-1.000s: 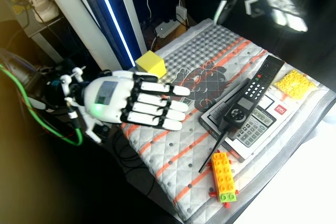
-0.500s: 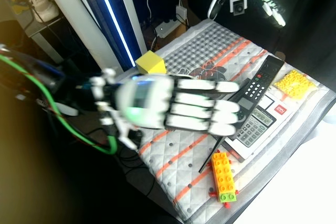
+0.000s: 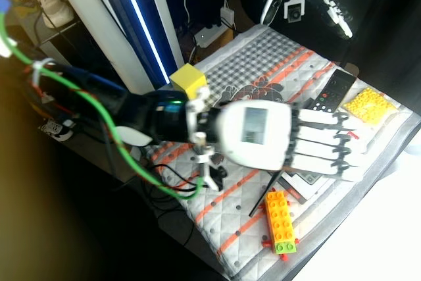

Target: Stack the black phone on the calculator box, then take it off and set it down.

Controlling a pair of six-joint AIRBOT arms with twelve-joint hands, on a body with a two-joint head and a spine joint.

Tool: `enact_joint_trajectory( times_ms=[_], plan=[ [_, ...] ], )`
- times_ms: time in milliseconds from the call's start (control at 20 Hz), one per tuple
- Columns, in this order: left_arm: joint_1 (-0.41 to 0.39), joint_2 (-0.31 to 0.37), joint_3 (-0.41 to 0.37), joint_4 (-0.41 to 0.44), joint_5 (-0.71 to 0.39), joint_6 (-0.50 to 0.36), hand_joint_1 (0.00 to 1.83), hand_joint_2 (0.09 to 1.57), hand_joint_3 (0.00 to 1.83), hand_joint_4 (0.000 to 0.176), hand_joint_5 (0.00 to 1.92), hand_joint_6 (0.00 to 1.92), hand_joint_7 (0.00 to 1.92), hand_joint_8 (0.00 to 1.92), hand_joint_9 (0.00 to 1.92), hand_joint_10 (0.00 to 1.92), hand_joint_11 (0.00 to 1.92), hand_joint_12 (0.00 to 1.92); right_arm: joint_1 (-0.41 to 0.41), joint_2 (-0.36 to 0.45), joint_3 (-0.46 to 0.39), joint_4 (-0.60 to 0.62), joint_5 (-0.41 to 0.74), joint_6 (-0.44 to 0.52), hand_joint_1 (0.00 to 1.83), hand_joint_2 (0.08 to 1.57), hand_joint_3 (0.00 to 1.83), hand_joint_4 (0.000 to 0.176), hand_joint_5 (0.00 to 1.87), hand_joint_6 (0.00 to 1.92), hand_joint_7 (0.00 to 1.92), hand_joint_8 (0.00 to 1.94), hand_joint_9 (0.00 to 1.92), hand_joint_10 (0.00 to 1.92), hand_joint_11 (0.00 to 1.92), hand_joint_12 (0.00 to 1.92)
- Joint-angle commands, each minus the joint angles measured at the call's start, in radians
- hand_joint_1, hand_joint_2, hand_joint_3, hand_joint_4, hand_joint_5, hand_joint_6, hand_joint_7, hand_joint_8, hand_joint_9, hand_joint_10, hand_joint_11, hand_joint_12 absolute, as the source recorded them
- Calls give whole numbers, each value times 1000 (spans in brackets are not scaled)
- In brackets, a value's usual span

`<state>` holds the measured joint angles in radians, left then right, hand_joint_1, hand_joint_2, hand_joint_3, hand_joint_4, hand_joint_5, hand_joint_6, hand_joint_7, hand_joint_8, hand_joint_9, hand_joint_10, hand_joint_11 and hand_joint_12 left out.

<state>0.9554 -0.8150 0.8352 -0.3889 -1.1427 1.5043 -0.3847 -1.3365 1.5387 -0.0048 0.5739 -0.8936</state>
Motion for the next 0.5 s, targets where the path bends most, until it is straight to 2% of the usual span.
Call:
enact_joint_trajectory(
  times_ms=[0,100,150,200,250,300,350,400,450],
  plan=[
    [-12,-1,4,19,-111,-14,703,823,11,122,0,0,0,0,0,0,0,0,13,-1,15,2,63,3,634,980,0,149,206,2,172,5,308,10,0,1031],
    [-12,-2,8,19,-107,-24,724,826,10,145,0,0,0,0,0,0,0,0,13,-14,30,-25,20,3,626,986,0,162,179,5,143,4,196,7,0,626],
    [-12,-2,9,19,-102,-25,732,833,13,142,0,0,0,0,0,0,0,0,13,-18,36,-44,-5,3,629,998,0,141,189,3,212,5,289,18,0,920],
    [-12,-2,9,19,-100,-26,747,830,10,137,0,0,0,0,0,0,0,0,13,-18,36,-61,-19,3,633,996,0,131,201,2,220,1,363,26,0,1145],
    [-12,-2,9,19,-100,-26,724,841,14,141,0,0,0,0,0,0,0,0,12,-18,35,-75,-30,5,660,1008,0,118,237,1,298,0,644,385,307,1447],
    [-12,-2,9,19,-99,-27,714,844,14,149,0,0,0,0,0,0,0,0,12,-18,35,-79,-32,7,646,1017,3,111,268,8,368,19,519,367,109,1410],
    [-12,-2,9,19,-98,-28,712,846,13,144,0,0,0,0,0,0,0,0,12,-18,34,-81,-32,10,693,1049,4,71,428,17,565,24,582,203,141,1308],
    [-11,-2,10,19,-96,-33,720,848,13,123,0,0,0,0,0,0,0,0,12,-18,33,-90,-32,21,729,1087,5,25,565,18,660,15,629,89,160,1182],
    [-11,-2,10,19,-94,-36,698,844,9,117,0,0,0,0,0,0,0,0,12,-18,32,-95,-32,29,888,1175,4,146,756,988,856,17,865,90,455,1250]
  ],
)
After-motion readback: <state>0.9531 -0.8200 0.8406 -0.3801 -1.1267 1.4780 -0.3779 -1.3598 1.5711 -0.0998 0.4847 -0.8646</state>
